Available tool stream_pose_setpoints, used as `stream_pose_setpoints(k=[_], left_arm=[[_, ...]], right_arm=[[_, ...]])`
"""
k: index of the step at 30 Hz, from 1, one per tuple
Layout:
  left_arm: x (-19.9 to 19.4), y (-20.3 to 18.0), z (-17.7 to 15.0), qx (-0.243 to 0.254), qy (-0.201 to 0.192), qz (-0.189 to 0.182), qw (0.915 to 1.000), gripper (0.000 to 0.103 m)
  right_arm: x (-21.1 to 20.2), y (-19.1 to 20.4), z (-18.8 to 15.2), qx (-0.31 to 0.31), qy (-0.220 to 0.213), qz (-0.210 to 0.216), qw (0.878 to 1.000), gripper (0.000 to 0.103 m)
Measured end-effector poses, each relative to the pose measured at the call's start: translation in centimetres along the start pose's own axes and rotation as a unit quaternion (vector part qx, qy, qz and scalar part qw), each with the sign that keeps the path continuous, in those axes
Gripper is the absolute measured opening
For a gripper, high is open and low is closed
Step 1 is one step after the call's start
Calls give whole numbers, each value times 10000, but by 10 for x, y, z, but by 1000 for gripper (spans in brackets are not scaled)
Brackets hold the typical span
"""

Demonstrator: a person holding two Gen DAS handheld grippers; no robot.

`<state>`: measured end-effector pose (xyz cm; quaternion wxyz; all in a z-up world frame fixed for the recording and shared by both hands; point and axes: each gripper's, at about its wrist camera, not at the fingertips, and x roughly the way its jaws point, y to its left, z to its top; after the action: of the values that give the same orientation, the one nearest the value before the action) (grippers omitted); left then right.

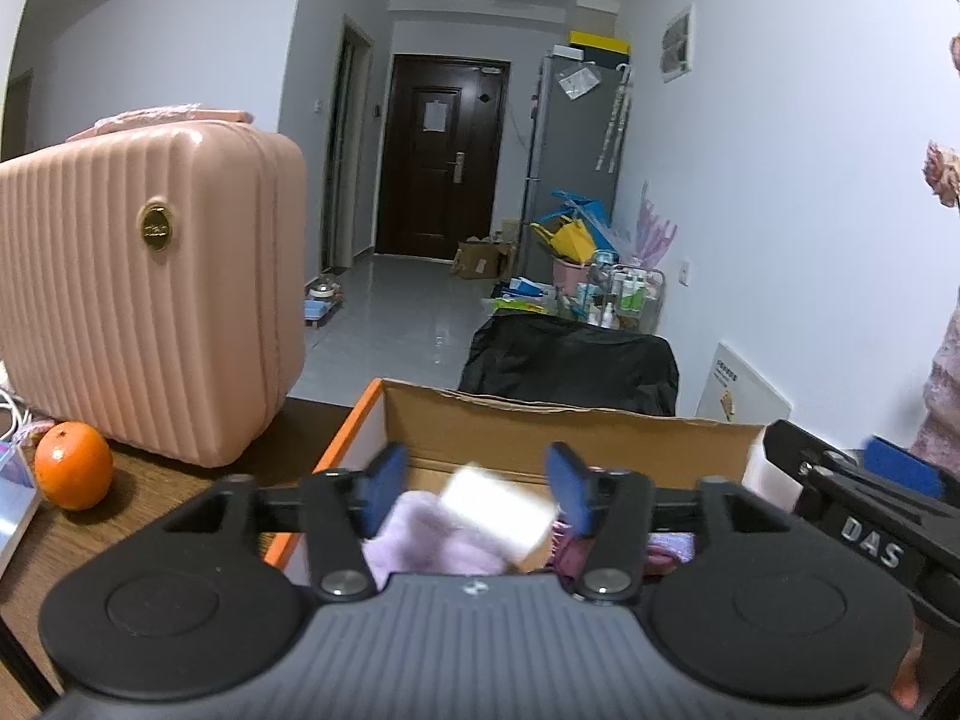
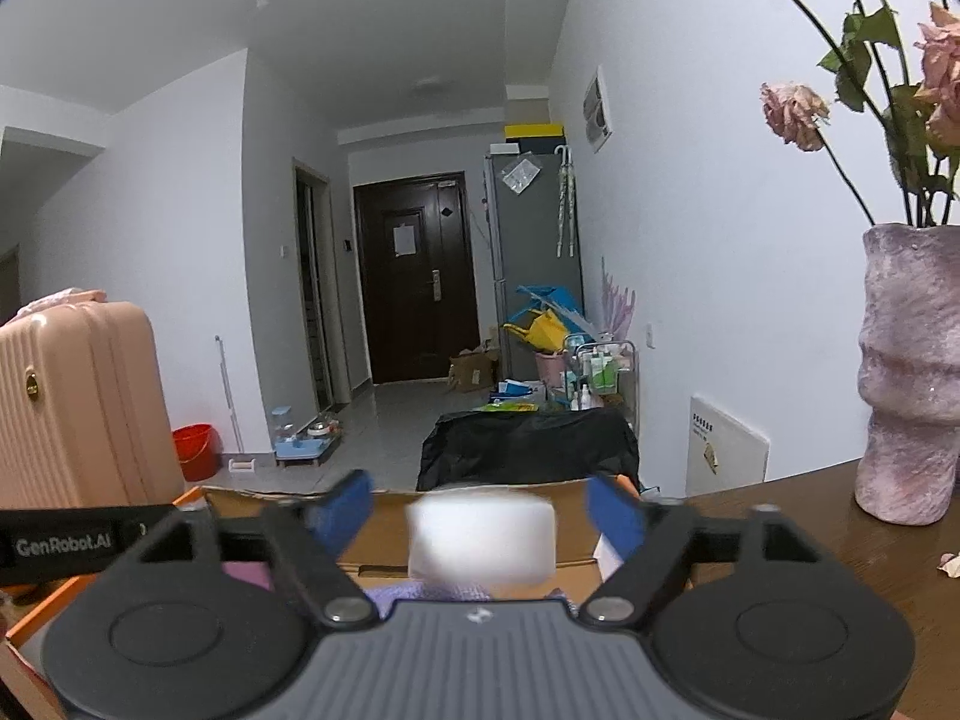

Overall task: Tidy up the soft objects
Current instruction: 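Open the right tool to drop the round sponge while the left tool drops the wedge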

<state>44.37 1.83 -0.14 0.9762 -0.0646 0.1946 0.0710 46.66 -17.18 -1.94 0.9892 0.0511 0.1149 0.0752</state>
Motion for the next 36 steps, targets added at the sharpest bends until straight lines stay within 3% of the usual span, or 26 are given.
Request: stream_pose_setpoints(k=[2, 4, 5, 19, 36], left_arm=[[0, 1, 0, -28, -32, 151, 9999, 91], [-1, 4, 0, -43, -83, 394, 9992, 103], [-1, 5, 0, -74, -110, 458, 9989, 103], [-5, 10, 1, -207, -114, 583, 9980, 103], [-52, 23, -18, -72, -232, 461, 9986, 103]], right_arm=[[-1, -1, 0, 7, 3, -8, 10000, 89], [-2, -1, -1, 30, 28, -46, 10000, 97], [-2, -2, -1, 33, 18, -87, 10000, 103], [-13, -3, -6, 3, -52, -215, 9998, 103], [-78, -16, -21, -222, -175, -303, 9991, 103]])
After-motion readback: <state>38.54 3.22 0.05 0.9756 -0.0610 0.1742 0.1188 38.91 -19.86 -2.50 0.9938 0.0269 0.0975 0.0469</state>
